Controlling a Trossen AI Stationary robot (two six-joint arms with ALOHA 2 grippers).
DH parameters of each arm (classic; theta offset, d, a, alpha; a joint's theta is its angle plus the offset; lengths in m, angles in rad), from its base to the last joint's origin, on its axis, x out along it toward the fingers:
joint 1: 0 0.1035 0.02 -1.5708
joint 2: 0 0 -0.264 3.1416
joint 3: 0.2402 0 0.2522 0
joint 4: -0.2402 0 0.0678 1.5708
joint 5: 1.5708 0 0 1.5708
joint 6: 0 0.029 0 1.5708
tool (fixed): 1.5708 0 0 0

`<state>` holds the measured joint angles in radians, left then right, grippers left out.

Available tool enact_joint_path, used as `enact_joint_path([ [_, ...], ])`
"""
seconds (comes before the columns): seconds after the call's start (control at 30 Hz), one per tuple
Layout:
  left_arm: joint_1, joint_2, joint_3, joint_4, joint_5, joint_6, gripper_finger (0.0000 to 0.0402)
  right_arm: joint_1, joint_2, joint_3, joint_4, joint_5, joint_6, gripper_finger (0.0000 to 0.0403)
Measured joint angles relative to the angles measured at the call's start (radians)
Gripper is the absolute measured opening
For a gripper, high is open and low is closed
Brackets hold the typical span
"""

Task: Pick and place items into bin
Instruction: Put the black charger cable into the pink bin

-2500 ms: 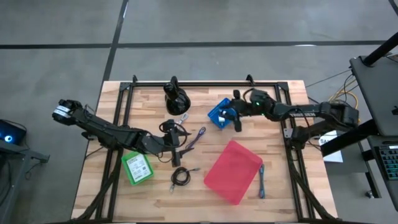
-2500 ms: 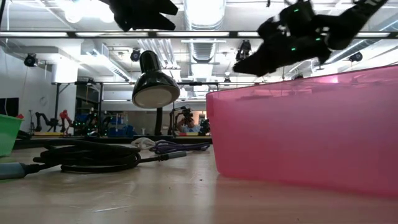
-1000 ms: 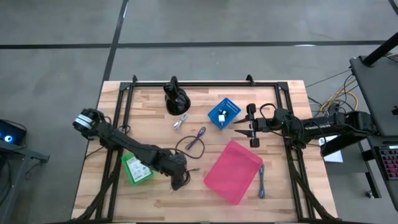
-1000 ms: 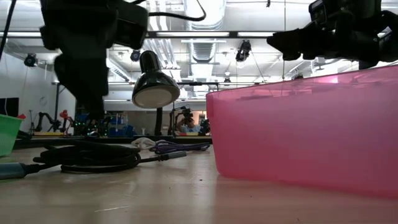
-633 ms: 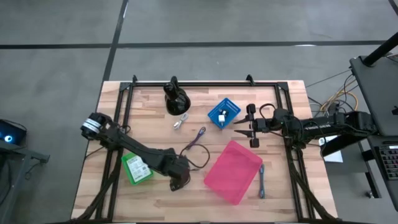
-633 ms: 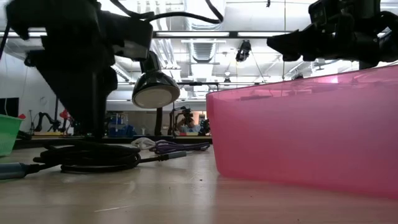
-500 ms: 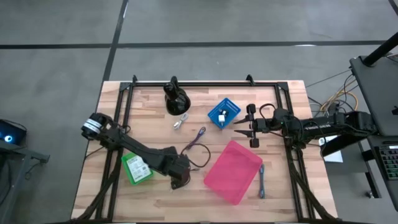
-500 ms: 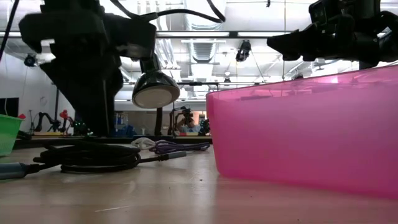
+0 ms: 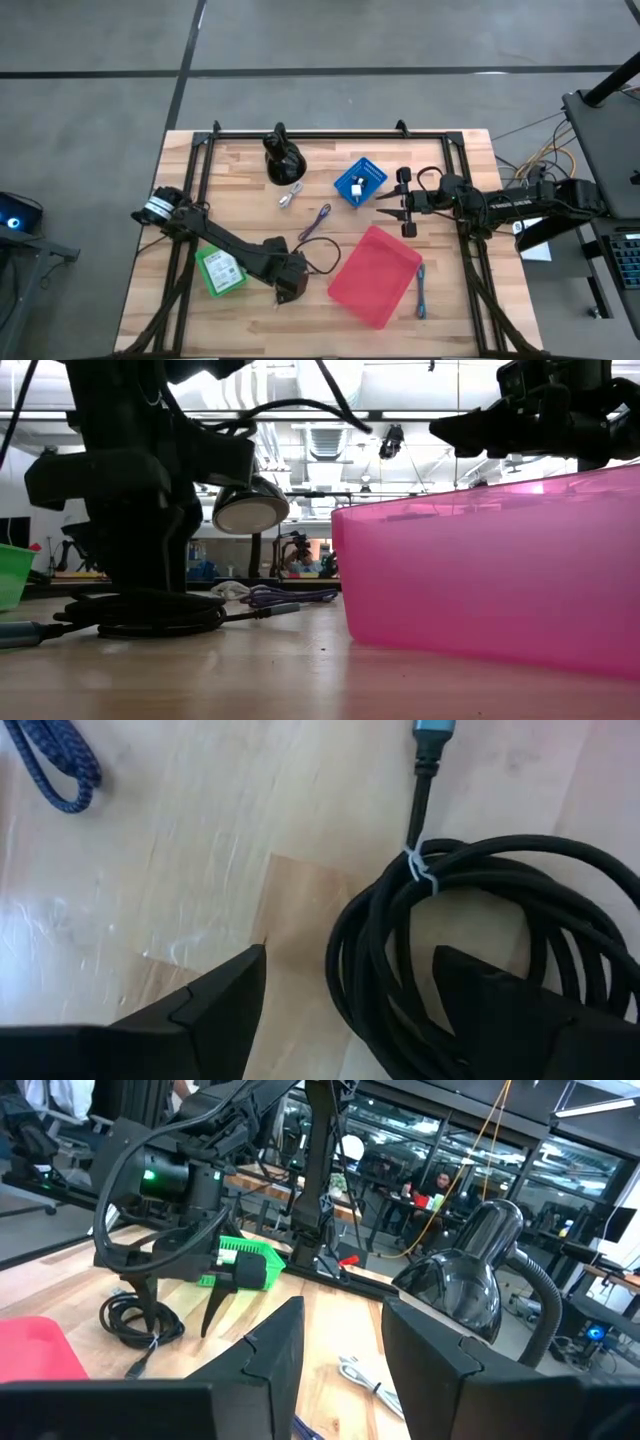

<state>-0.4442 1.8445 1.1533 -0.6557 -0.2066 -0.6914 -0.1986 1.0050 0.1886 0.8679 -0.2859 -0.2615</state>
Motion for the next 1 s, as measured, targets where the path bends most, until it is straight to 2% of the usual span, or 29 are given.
enact_joint_path([
  [0.7, 0.000, 0.005, 0.000, 0.000, 0.000, 0.011, 0.0271, 0.000, 0.000, 0.000, 0.000, 0.000, -0.001, 0.0118],
  [0.83, 0.000, 0.006, 0.000, 0.004, 0.003, 0.068, 0.0245, 0.000, 0.000, 0.000, 0.000, 0.000, -0.001, 0.0114],
  [1.0, -0.001, 0.007, 0.000, 0.006, 0.007, 0.074, 0.0183, 0.000, 0.000, 0.000, 0.000, 0.000, -0.001, 0.0111],
])
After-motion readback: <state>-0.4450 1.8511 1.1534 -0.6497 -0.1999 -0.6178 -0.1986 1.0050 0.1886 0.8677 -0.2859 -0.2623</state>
